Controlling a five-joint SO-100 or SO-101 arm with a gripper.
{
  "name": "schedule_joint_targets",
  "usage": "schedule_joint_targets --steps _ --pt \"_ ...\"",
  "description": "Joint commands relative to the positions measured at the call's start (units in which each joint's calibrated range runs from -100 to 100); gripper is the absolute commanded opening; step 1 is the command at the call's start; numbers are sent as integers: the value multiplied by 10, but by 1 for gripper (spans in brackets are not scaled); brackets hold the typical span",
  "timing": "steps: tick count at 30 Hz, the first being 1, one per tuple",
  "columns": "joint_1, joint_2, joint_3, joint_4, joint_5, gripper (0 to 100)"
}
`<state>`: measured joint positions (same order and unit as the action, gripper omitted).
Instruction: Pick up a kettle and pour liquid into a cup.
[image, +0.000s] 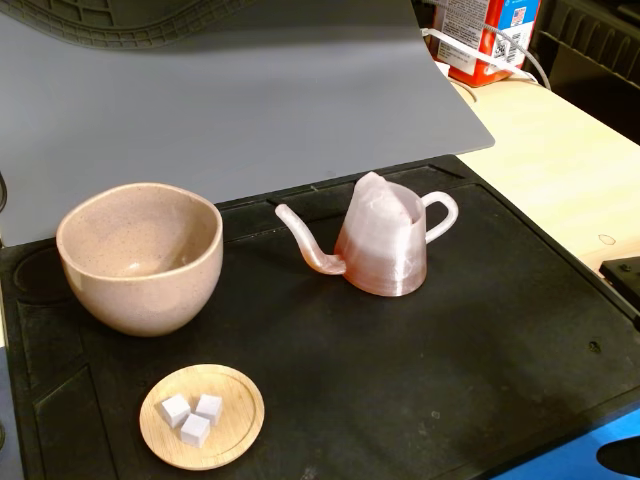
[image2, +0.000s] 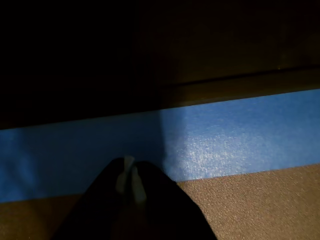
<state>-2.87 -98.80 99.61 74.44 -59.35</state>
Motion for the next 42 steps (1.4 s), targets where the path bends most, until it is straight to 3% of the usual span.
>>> schedule_joint_targets --steps 1,15,22,24,31,36,38,42 --pt "-4 -3 2 0 2 0" --pt "-4 3 2 -4 2 0" --pt "1 57 3 -190 2 0" --pt "1 160 3 -363 2 0" --pt "1 375 -3 -709 2 0" --pt "2 392 -52 -731 4 1" --pt "18 439 -74 -737 70 1" --pt "31 554 -164 -738 102 1"
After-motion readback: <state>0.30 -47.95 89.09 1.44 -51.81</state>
